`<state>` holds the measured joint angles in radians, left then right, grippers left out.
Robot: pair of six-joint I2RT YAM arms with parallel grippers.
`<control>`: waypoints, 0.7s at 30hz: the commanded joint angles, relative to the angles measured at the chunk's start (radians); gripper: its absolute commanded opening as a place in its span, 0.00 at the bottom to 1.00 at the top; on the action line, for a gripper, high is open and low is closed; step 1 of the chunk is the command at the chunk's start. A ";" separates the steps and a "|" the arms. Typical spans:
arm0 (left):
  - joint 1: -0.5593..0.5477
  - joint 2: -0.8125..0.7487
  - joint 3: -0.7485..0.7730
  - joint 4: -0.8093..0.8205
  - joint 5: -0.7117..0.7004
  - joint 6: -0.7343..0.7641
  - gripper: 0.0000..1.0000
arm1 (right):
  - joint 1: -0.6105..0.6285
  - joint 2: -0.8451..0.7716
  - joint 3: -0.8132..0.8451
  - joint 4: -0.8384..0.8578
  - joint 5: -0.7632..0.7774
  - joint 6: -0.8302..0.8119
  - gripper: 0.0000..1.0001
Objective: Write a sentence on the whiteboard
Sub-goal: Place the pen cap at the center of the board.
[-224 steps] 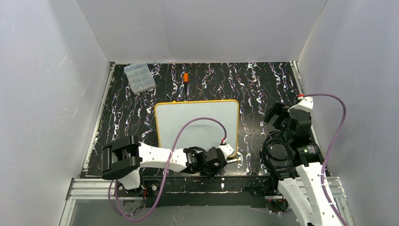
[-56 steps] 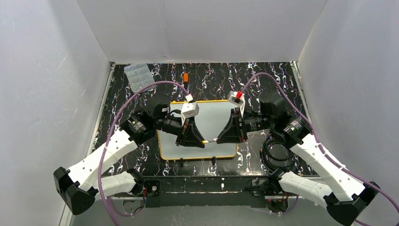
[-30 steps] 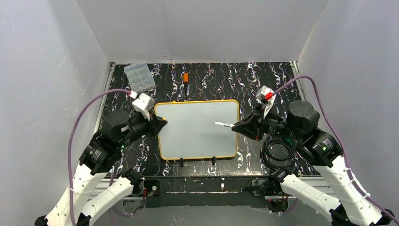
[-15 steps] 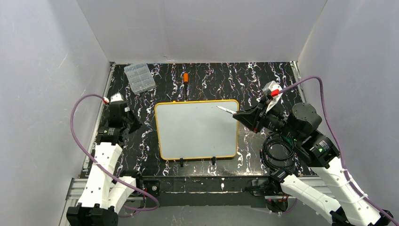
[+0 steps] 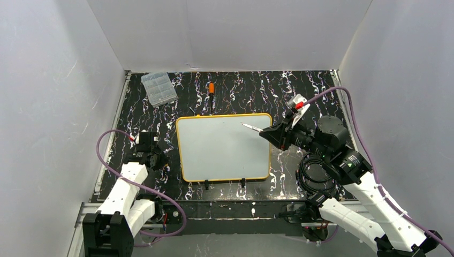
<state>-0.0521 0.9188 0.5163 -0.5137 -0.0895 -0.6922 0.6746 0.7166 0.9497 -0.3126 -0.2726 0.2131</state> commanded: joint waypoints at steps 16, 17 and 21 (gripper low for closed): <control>0.006 -0.018 -0.037 0.028 0.006 -0.031 0.45 | 0.001 -0.014 -0.009 -0.011 -0.005 0.024 0.01; 0.006 -0.041 -0.024 0.014 0.005 -0.034 0.49 | 0.002 -0.015 -0.008 -0.011 -0.003 0.028 0.01; 0.007 -0.104 0.063 -0.058 0.011 -0.009 0.61 | 0.002 -0.014 -0.008 -0.008 0.024 0.051 0.01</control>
<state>-0.0517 0.8768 0.4786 -0.4885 -0.0772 -0.7174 0.6746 0.7132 0.9382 -0.3428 -0.2703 0.2375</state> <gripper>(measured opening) 0.574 0.197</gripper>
